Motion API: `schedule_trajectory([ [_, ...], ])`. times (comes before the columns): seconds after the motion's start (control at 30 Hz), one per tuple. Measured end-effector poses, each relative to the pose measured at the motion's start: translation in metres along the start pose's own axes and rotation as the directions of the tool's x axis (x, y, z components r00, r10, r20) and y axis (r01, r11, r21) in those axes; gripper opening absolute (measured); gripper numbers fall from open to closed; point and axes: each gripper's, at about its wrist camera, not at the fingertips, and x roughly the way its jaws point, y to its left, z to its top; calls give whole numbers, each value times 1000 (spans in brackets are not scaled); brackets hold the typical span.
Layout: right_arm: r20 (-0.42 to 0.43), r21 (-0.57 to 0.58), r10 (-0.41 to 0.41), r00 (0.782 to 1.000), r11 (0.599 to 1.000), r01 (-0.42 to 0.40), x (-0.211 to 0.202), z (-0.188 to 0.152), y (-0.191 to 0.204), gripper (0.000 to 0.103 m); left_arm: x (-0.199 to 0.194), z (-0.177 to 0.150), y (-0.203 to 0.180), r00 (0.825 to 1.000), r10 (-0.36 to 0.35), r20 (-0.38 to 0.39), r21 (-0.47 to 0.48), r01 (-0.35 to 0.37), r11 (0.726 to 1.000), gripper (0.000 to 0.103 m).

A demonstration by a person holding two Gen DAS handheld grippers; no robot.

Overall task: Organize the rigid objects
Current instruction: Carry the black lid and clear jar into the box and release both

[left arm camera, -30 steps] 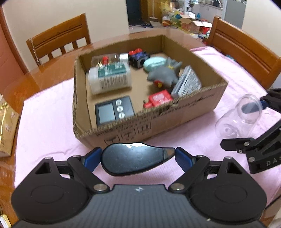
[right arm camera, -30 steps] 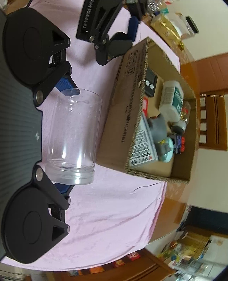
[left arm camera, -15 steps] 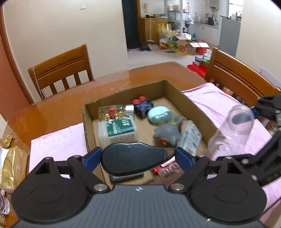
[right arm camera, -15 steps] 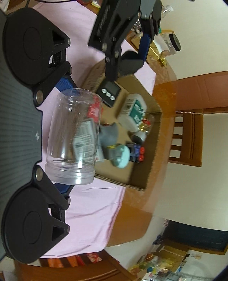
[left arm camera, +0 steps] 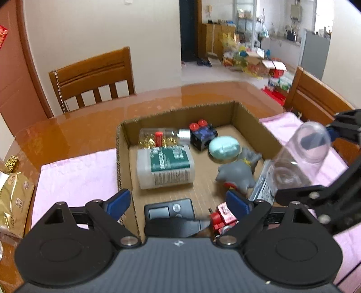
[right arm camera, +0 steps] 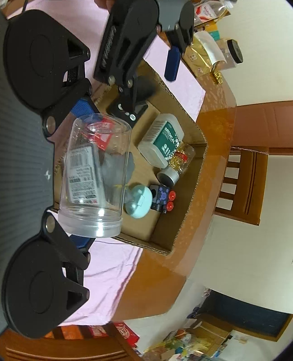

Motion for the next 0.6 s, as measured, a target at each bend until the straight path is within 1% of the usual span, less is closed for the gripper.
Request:
schedule_trajectory([
  [0.03,-1,-4,1,1000,1000,-1,2,3,0,97,-3,1,2,1000,5,14,-8,-5,1000,97],
  [0.1,3,-13,6,1000,1000,-6,8,12,-2,97,-11,3,6,997,64,31,-24,-64,998,98],
  [0.13,6,-17,12,1000,1000,-12,11,17,-2,97,-14,4,9,996,81,39,-31,-80,996,98],
  [0.2,8,-32,7,1000,999,-7,17,28,-1,97,-23,3,17,995,82,64,-48,-79,996,101],
  [0.3,15,-49,8,1000,999,-8,28,43,-1,97,-35,2,27,990,117,84,-89,-109,990,102],
  [0.43,-9,-78,4,1000,997,-5,50,62,-1,97,-47,-3,35,985,142,100,-144,-126,981,102],
  [0.57,-39,-110,-14,999,994,10,71,74,0,97,-52,-9,38,981,163,103,-172,-144,975,102],
  [0.6,-48,-118,-11,999,993,5,75,77,0,99,-53,-10,39,980,168,102,-176,-148,973,102],
])
